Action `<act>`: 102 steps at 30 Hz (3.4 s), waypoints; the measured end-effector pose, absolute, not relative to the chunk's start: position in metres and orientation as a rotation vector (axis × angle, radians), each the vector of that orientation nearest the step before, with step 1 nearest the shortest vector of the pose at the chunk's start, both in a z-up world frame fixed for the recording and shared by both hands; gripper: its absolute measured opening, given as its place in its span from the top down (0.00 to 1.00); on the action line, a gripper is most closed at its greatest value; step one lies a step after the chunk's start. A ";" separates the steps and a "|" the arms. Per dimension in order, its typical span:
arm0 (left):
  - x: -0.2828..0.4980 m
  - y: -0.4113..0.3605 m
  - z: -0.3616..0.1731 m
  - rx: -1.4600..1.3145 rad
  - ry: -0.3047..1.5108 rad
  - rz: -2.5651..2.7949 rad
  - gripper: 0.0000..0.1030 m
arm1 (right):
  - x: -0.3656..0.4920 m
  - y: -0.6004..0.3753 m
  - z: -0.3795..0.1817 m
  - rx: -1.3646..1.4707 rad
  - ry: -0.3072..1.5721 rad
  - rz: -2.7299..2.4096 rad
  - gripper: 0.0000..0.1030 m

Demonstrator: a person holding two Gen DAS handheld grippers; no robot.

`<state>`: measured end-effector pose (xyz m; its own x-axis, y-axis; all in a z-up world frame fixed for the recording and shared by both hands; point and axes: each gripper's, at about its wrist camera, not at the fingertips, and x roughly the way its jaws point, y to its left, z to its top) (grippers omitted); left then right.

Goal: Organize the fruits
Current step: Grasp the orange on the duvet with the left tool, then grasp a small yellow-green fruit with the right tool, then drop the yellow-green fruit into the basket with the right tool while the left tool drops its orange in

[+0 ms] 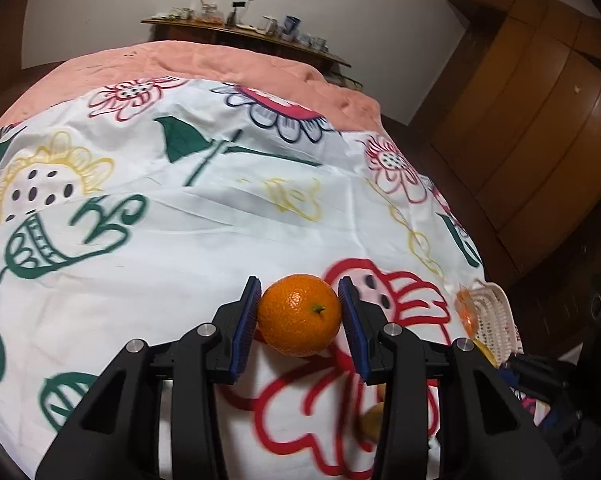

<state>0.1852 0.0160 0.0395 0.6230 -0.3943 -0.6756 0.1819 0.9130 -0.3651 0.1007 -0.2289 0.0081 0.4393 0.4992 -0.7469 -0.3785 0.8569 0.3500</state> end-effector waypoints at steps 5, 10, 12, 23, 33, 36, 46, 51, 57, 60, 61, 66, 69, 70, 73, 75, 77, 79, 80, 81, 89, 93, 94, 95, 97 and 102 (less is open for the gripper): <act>0.187 0.034 0.036 -0.319 0.831 -0.319 0.60 | 0.113 -0.213 0.003 0.115 1.003 0.543 0.52; 0.189 0.037 0.030 -0.334 0.837 -0.325 0.60 | 0.131 -0.225 0.001 0.107 1.023 0.460 0.58; 0.191 0.036 0.028 -0.338 0.843 -0.334 0.60 | 0.136 -0.227 0.001 0.063 1.029 0.438 0.58; 0.200 0.034 0.017 -0.345 0.866 -0.352 0.60 | 0.148 -0.204 -0.012 -0.088 1.088 0.524 0.58; 0.201 0.033 0.016 -0.326 0.867 -0.339 0.60 | 0.144 -0.193 -0.010 -0.140 1.060 0.546 0.75; 0.200 0.031 0.017 -0.315 0.866 -0.324 0.60 | 0.143 -0.203 -0.006 -0.081 1.039 0.538 0.75; 0.195 0.022 0.025 -0.263 0.852 -0.286 0.60 | 0.134 -0.260 0.020 0.083 0.924 0.417 0.75; 0.192 0.010 0.035 -0.244 0.837 -0.305 0.60 | 0.124 -0.305 0.028 0.147 0.888 0.289 0.75; 0.189 -0.011 0.048 -0.215 0.813 -0.337 0.60 | 0.110 -0.368 0.024 0.214 0.872 0.111 0.75; 0.187 -0.022 0.054 -0.196 0.807 -0.352 0.60 | 0.105 -0.396 0.013 0.253 0.879 0.039 0.75; 0.187 -0.025 0.055 -0.191 0.806 -0.355 0.60 | 0.103 -0.405 0.008 0.265 0.884 0.012 0.75; 0.184 -0.047 0.062 -0.155 0.806 -0.385 0.60 | 0.101 -0.435 -0.012 0.330 0.902 -0.054 0.75; 0.183 -0.059 0.065 -0.133 0.805 -0.403 0.60 | 0.101 -0.445 -0.020 0.343 0.902 -0.082 0.74; 0.182 -0.064 0.066 -0.122 0.804 -0.411 0.60 | 0.100 -0.449 -0.023 0.353 0.903 -0.092 0.74; 0.182 -0.081 0.070 -0.093 0.802 -0.444 0.60 | 0.099 -0.457 -0.028 0.386 0.898 -0.105 0.74; 0.182 -0.093 0.072 -0.078 0.802 -0.470 0.60 | 0.096 -0.462 -0.028 0.402 0.885 -0.112 0.74; 0.181 -0.107 0.073 -0.056 0.805 -0.500 0.60 | 0.094 -0.465 -0.028 0.413 0.876 -0.117 0.74; 0.179 -0.122 0.072 -0.032 0.815 -0.531 0.60 | 0.091 -0.470 -0.028 0.428 0.861 -0.126 0.73; 0.178 -0.129 0.071 -0.020 0.822 -0.546 0.60 | 0.090 -0.471 -0.028 0.433 0.855 -0.130 0.72; 0.177 -0.136 0.070 -0.011 0.827 -0.559 0.60 | 0.089 -0.473 -0.028 0.438 0.851 -0.133 0.71; 0.173 -0.196 0.054 0.101 0.875 -0.639 0.60 | 0.083 -0.484 -0.030 0.447 0.819 -0.160 0.67; 0.168 -0.225 0.052 0.153 0.884 -0.687 0.60 | 0.079 -0.487 -0.029 0.435 0.794 -0.160 0.62; 0.167 -0.229 0.052 0.161 0.881 -0.697 0.60 | 0.078 -0.488 -0.029 0.437 0.786 -0.157 0.62; 0.166 -0.235 0.052 0.170 0.878 -0.707 0.60 | 0.076 -0.490 -0.029 0.443 0.777 -0.150 0.62; 0.166 -0.248 0.052 0.181 0.878 -0.726 0.60 | 0.074 -0.493 -0.027 0.448 0.760 -0.145 0.62; 0.169 -0.274 0.045 0.188 0.903 -0.770 0.60 | 0.067 -0.498 -0.022 0.440 0.718 -0.161 0.62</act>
<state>0.1687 -0.2742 0.0449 0.3767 -0.5225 -0.7649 0.6727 0.7220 -0.1619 0.0669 -0.4980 -0.0224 0.7456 0.0060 -0.6663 0.2907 0.8968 0.3334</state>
